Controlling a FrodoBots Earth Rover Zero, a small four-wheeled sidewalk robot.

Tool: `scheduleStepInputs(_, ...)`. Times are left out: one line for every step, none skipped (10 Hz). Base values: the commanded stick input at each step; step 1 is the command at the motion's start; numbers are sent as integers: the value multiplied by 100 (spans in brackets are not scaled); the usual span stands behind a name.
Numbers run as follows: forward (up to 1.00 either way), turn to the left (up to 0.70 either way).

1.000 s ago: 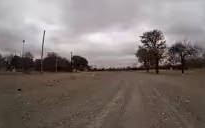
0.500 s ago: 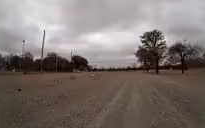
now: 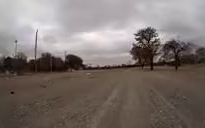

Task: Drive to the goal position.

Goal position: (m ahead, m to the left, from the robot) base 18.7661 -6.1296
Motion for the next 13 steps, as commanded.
scheduleStepInputs(0, 0)
scheduleStepInputs(0, 0)
scheduleStepInputs(0, -1)
scheduleStepInputs(0, -4)
scheduleStepInputs(0, -5)
scheduleStepInputs(0, -2)
scheduleStepInputs(0, 0)
scheduleStepInputs(0, 0)
scheduleStepInputs(0, 0)
scheduleStepInputs(0, 0)
scheduleStepInputs(0, 0)
scheduleStepInputs(0, 0)
scheduleStepInputs(0, 0)
